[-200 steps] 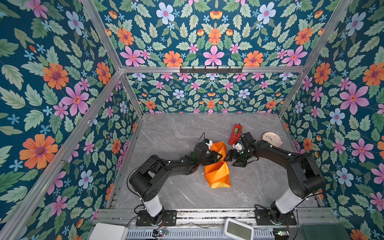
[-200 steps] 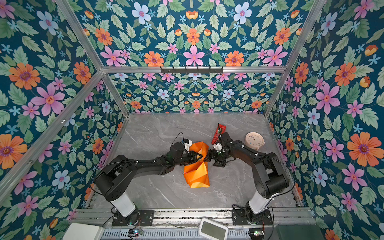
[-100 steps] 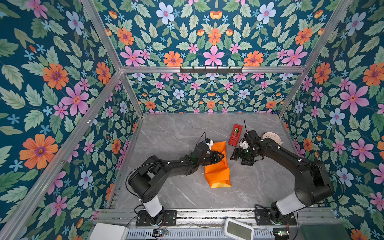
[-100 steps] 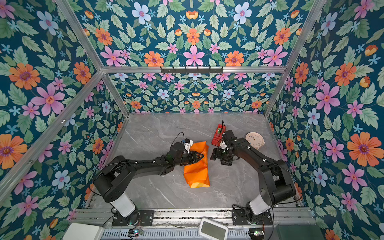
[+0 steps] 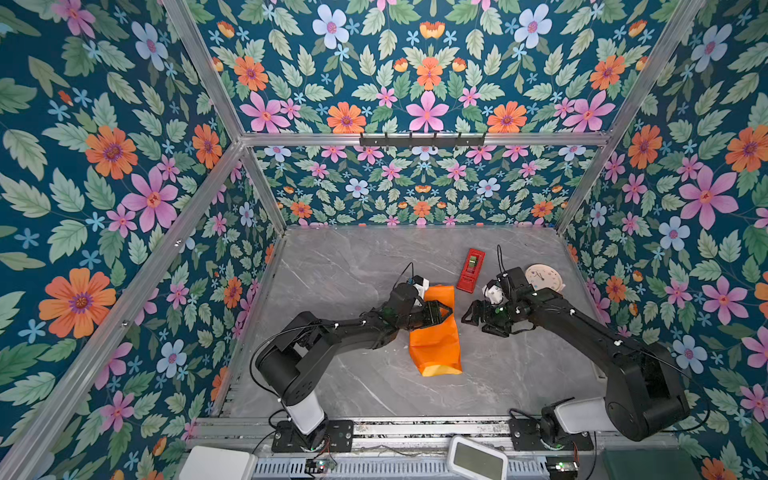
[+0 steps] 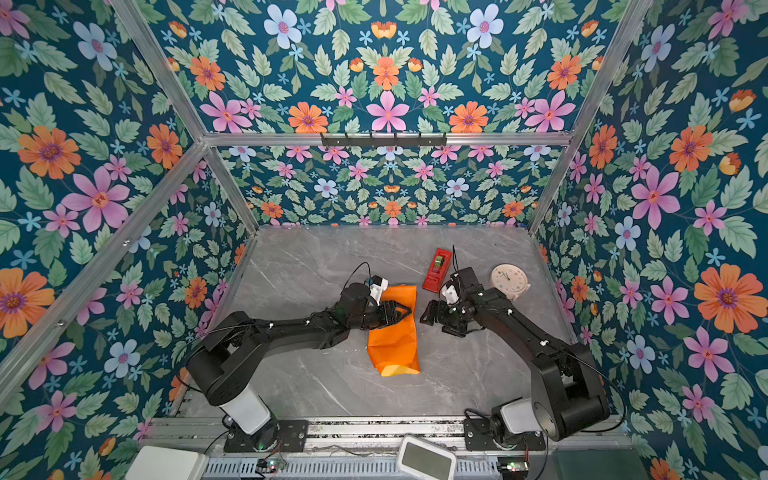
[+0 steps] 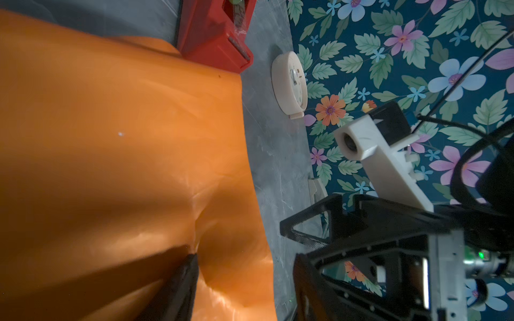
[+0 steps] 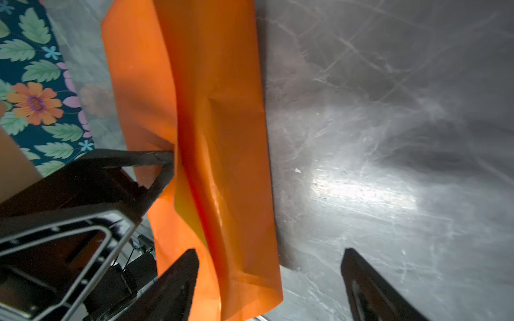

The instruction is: Wrap the gift box in paper

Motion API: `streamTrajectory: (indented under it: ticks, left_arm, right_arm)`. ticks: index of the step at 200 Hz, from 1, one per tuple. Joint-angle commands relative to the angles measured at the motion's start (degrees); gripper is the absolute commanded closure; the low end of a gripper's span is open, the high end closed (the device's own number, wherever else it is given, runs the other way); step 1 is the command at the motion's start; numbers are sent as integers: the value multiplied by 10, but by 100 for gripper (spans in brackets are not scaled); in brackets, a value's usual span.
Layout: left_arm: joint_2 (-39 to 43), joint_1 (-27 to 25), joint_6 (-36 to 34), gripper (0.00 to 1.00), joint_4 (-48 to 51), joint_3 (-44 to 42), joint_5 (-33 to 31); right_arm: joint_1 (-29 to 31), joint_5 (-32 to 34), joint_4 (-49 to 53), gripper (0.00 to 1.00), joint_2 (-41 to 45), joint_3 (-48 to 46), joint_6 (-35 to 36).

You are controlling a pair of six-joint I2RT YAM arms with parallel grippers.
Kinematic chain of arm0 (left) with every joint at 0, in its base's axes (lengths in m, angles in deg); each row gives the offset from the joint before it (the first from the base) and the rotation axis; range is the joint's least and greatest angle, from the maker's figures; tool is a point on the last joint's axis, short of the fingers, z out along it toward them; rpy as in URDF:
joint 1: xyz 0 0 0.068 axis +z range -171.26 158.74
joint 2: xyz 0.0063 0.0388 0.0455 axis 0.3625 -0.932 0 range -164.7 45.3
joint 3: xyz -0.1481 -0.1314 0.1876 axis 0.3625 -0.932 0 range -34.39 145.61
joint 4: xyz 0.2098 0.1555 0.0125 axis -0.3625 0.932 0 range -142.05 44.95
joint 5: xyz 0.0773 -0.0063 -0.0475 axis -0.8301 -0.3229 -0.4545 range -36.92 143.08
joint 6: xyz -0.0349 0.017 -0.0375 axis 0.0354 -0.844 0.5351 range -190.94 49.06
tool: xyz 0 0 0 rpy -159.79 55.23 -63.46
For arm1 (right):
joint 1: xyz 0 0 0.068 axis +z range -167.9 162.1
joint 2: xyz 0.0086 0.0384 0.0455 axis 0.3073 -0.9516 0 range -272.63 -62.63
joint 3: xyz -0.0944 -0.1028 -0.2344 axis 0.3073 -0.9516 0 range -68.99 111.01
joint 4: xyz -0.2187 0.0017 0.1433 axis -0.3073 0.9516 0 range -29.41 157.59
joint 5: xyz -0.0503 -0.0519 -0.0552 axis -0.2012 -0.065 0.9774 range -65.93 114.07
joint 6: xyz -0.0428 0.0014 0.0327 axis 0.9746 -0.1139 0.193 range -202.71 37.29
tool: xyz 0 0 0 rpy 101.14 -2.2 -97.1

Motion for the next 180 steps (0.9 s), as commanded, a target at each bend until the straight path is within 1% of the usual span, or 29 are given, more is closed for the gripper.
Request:
streamTrajectory:
  ticks: [1, 23, 59, 105, 133, 146, 180]
  left_arm:
    - [-13, 1, -8, 38, 163, -6, -38]
    - [-12, 0, -9, 37, 166, -3, -39]
    - [-12, 1, -9, 36, 165, 4, -39]
    - [-12, 1, -13, 35, 165, 37, -34]
    - [-5, 1, -22, 32, 154, 63, -34]
    - [1, 1, -28, 30, 154, 75, -40]
    - [22, 1, -38, 25, 150, 87, -46]
  right_arm:
    - [11, -48, -62, 15, 5, -18, -6]
    - [28, -47, -75, 13, -10, -18, -7]
    - [35, -39, -98, 13, -47, -13, -11]
    - [33, 9, -91, 20, -74, -10, 3]
    - [32, 48, -71, 25, -83, -12, 9]
    - [32, 52, -64, 29, -89, -14, 9]
    - [32, 60, -55, 33, -98, -23, 10]
